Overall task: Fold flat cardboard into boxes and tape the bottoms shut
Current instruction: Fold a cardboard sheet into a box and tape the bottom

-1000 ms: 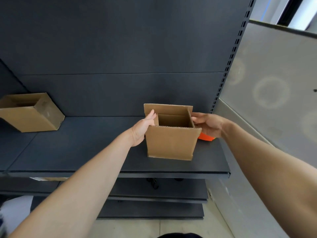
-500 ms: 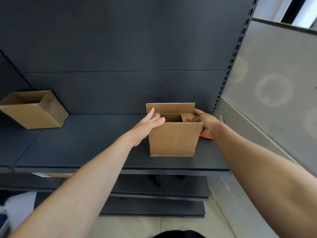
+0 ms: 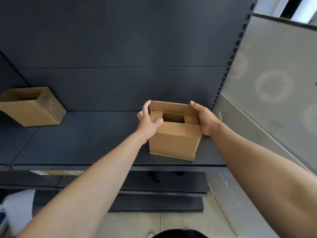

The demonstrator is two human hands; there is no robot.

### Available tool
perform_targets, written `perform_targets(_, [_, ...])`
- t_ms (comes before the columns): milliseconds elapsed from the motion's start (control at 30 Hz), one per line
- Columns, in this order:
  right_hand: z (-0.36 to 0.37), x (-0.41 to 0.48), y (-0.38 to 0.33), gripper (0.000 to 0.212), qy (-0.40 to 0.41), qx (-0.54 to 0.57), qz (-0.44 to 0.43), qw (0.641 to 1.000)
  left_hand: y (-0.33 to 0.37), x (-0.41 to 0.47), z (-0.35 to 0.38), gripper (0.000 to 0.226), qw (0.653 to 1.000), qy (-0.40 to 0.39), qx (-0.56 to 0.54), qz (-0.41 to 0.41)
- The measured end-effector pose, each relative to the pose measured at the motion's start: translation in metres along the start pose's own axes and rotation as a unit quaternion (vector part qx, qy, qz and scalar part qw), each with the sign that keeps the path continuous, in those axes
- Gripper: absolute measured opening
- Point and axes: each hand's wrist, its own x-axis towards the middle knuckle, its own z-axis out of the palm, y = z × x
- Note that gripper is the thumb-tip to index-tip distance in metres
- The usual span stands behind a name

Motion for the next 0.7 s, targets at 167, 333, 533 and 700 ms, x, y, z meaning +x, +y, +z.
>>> perform_targets(167, [0.0, -0.006, -0.003, 0.03, -0.026, -0.049, -0.022, 0.998, 0.001, 0.0, -0.002, 0.038, 1.0, 0.004, 0.009, 0.019])
perform_targets(333, [0.002, -0.004, 0.002, 0.032, -0.013, -0.109, -0.03, 0.994, -0.001, 0.002, -0.004, 0.012, 1.0, -0.009, 0.008, 0.018])
perform_targets(533, [0.004, -0.001, 0.0, 0.034, 0.005, -0.139, -0.037, 0.99, -0.003, 0.007, 0.001, 0.013, 0.999, 0.035, -0.015, 0.004])
perform_targets(700, [0.013, 0.001, 0.004, 0.022, 0.076, -0.135, -0.08, 0.985, -0.004, 0.013, 0.002, 0.005, 0.998, 0.051, -0.039, -0.023])
